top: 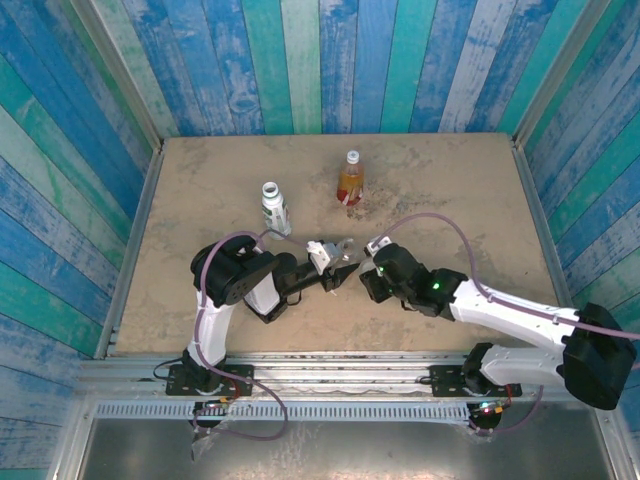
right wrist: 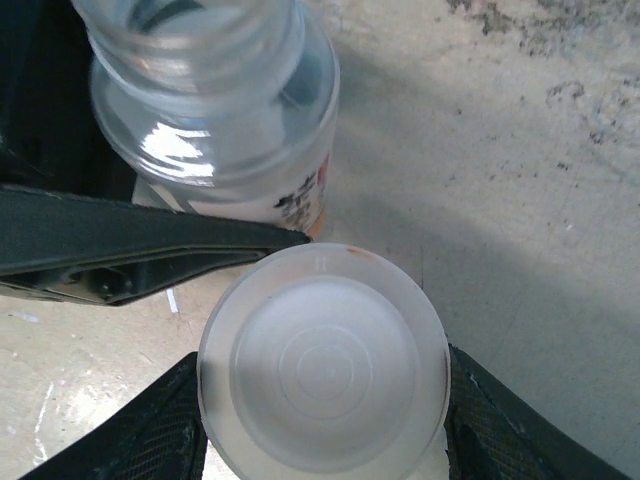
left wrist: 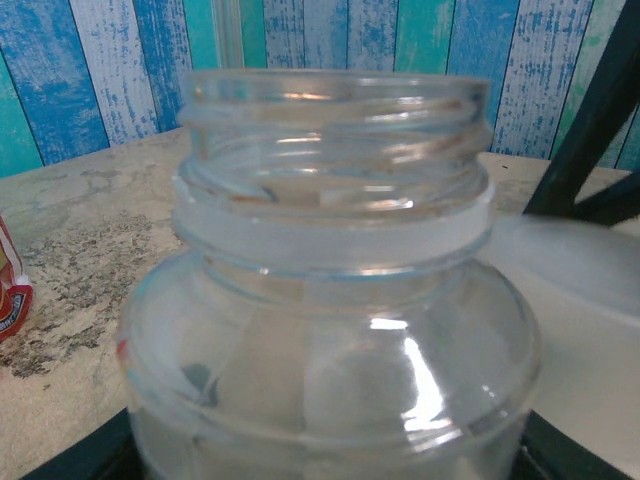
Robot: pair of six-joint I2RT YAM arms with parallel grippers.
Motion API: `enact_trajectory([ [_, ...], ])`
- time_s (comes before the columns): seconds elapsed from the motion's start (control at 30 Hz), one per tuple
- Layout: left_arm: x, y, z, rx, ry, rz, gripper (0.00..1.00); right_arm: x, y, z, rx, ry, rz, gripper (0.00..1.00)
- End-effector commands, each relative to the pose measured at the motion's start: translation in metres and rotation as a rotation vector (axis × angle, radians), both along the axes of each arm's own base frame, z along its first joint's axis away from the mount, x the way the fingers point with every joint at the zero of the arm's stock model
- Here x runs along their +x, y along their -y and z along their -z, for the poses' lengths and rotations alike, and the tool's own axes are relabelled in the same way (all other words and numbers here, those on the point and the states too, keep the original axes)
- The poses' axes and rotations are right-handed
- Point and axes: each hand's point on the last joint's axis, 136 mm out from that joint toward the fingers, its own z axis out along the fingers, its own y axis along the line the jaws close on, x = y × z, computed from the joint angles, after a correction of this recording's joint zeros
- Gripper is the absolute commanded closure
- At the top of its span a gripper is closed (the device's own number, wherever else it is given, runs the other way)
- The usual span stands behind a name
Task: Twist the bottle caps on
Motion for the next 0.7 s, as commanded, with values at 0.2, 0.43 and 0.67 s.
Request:
enact_trajectory([
  [0.2,-0.007,-0.001,0.027,0.05,-0.032,0.023,0.46,0.012,-0.016,-0.045,0.053,0.067,-0.057,0.49],
  [0.43,-0.007,0.0,0.03,0.058,-0.036,0.03,0.46,0.022,-0.034,-0.064,0.094,0.108,-0.092,0.48],
  [0.67,-0.006,-0.001,0.032,0.066,-0.039,0.026,0.46,0.024,-0.034,-0.07,0.079,0.131,-0.107,0.48],
])
